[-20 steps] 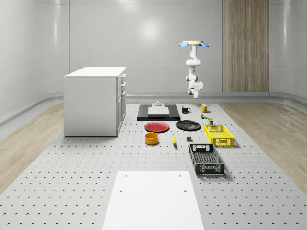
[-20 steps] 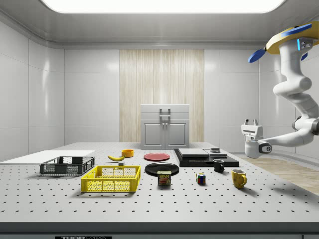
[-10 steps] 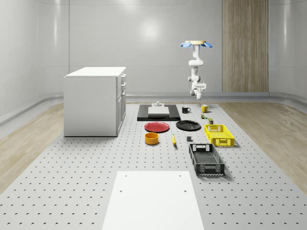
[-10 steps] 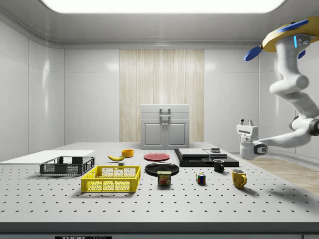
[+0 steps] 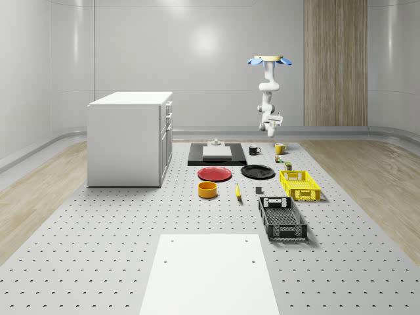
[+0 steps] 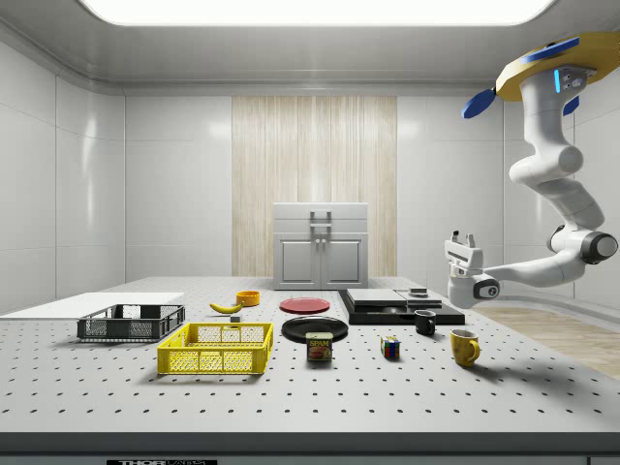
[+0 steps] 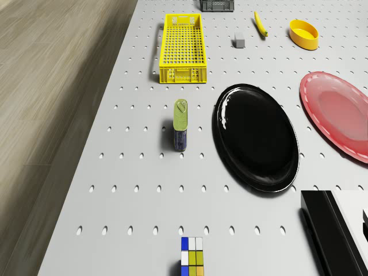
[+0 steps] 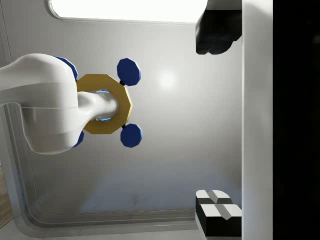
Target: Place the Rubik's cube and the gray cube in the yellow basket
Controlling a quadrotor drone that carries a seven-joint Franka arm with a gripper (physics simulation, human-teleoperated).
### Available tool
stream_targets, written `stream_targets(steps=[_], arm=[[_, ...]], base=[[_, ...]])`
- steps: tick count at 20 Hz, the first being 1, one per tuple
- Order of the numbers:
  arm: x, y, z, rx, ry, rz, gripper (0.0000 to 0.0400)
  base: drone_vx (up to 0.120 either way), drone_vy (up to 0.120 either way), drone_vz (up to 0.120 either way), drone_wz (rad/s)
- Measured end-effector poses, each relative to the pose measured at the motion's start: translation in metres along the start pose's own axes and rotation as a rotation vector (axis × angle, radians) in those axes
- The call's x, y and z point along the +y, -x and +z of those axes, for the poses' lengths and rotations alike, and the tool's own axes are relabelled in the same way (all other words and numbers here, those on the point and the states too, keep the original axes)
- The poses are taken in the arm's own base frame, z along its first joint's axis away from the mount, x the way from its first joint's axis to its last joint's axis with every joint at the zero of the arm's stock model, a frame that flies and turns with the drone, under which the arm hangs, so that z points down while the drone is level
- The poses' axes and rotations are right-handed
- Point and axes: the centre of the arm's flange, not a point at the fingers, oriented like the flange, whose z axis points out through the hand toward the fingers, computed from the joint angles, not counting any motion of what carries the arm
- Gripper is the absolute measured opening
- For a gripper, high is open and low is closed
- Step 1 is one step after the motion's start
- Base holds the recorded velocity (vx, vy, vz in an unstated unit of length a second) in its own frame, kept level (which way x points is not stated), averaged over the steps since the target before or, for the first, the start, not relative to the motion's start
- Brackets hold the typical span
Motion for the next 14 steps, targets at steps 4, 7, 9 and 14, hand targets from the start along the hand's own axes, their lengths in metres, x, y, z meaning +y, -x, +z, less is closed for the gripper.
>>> stream_targets(steps=[4, 7, 9, 14], arm=[[-0.012, 0.012, 0.002, 0.125, 0.121, -0.003, 0.04], [-0.027, 0.028, 0.008, 0.285, 0.279, -0.008, 0.04], [-0.04, 0.041, 0.019, 0.437, 0.431, -0.012, 0.04], [-0.067, 0.07, 0.082, 0.98, 0.975, -0.027, 0.04]], base=[[0.12, 0.0, 0.0, 0.0], [0.12, 0.0, -0.08, 0.0], [0.12, 0.0, -0.06, 0.0], [0.12, 0.0, -0.104, 0.0]])
